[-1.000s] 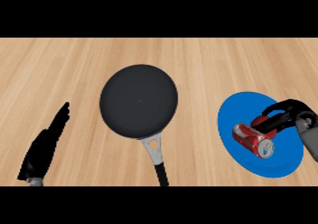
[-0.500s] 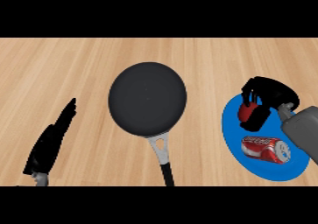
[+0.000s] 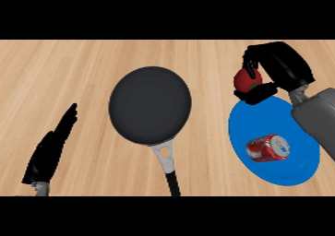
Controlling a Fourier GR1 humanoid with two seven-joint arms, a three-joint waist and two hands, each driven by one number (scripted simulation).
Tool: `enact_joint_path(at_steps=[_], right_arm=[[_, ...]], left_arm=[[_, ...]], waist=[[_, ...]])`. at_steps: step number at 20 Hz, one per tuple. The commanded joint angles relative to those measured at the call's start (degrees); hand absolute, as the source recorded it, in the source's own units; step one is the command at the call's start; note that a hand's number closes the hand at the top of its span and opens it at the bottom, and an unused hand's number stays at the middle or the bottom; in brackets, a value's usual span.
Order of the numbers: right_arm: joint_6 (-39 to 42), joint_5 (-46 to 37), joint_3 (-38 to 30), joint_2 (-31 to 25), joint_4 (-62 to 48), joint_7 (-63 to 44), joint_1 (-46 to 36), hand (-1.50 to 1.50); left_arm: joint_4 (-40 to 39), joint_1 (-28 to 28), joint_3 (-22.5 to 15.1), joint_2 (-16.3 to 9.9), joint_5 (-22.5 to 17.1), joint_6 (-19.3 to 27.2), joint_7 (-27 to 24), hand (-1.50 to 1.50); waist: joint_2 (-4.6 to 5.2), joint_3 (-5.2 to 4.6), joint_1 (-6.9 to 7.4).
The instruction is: Pick the tomato from the plate and place it in the pan
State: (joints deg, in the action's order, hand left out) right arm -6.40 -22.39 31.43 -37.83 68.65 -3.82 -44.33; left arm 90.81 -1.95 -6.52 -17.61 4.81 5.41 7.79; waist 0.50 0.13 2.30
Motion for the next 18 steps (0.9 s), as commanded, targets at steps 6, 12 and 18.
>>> enact_joint_path(at_steps=[6,12,18], right_arm=[[-1.1,-0.9,-4.7,14.5,-11.7,9.9,-11.2,1.5],[0.9,-0.8,-5.1,27.8,-21.6,4.5,-20.1,1.5],[-3.2,-0.2,-6.3,37.4,-35.2,8.4,-22.7,1.5]], left_arm=[[-1.7,1.8,0.0,2.0,2.0,1.1,0.9,0.0],[1.3,-1.0,-0.1,1.6,1.5,-0.4,0.4,0.0],[-0.4,1.2,0.3,1.9,2.3,-0.3,0.9,0.0]], waist=[[-0.18,-0.13,-1.04],[-0.08,-0.15,-0.05],[0.48,-0.16,0.89]])
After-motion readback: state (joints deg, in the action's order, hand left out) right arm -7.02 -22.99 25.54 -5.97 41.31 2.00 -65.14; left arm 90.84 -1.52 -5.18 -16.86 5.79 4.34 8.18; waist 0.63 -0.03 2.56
